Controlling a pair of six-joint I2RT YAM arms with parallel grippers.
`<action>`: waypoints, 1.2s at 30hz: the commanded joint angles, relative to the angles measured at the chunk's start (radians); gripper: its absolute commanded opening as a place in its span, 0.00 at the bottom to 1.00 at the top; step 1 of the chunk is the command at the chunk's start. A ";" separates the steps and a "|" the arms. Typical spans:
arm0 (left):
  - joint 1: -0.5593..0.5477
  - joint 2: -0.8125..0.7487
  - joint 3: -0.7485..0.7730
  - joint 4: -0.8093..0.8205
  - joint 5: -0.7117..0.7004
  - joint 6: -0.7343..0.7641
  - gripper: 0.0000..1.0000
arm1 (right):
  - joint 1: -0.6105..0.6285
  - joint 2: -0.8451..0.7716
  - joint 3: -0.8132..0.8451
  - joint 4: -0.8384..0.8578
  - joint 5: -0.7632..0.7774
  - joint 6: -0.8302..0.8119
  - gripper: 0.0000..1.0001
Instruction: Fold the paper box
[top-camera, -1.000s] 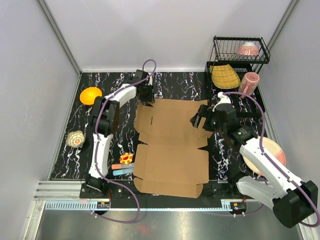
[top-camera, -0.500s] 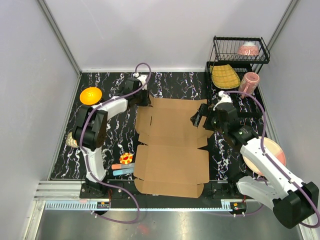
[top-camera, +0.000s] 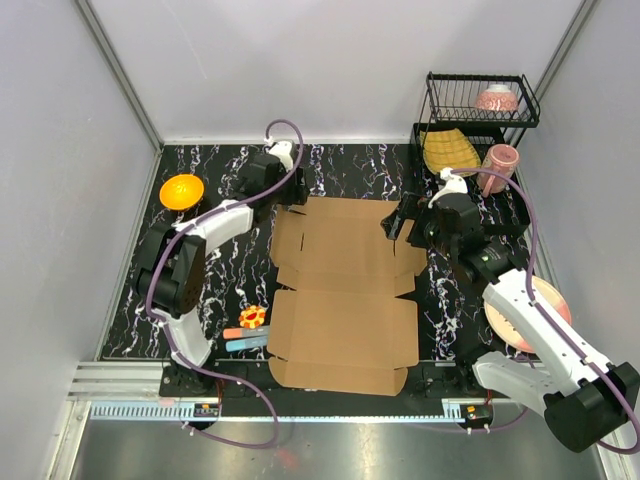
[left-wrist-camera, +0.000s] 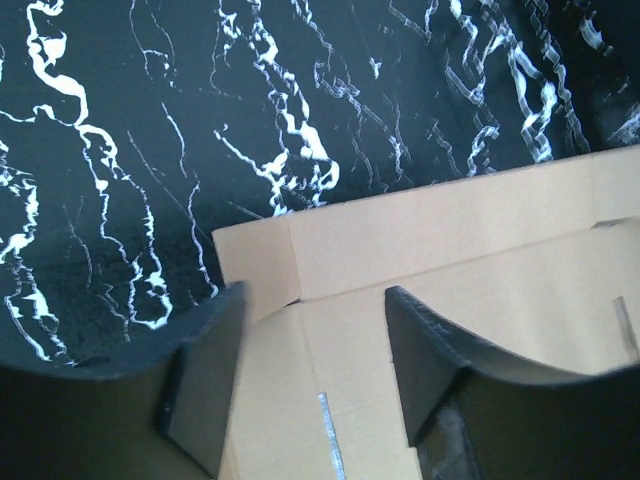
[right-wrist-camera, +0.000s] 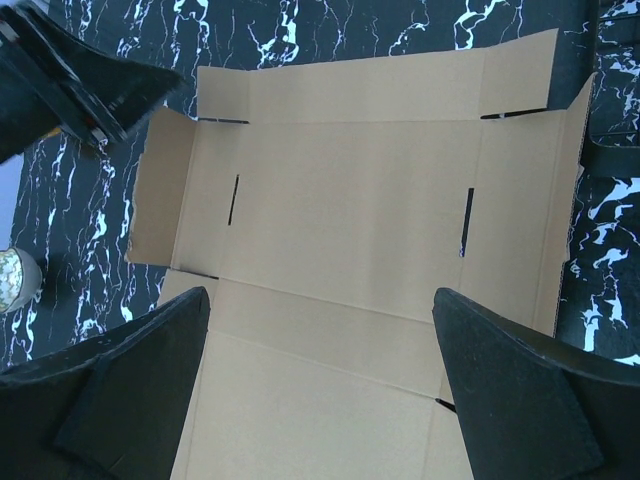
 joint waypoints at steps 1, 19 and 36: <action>0.091 0.000 0.092 -0.040 0.088 -0.161 0.53 | 0.001 -0.020 0.035 0.004 0.028 -0.022 0.99; 0.130 -0.037 0.171 -0.317 -0.452 -0.571 0.99 | 0.004 0.004 0.026 0.007 0.068 -0.062 0.99; 0.141 0.256 0.589 -0.664 0.046 -0.240 0.93 | 0.001 0.029 0.019 0.028 0.076 -0.054 0.99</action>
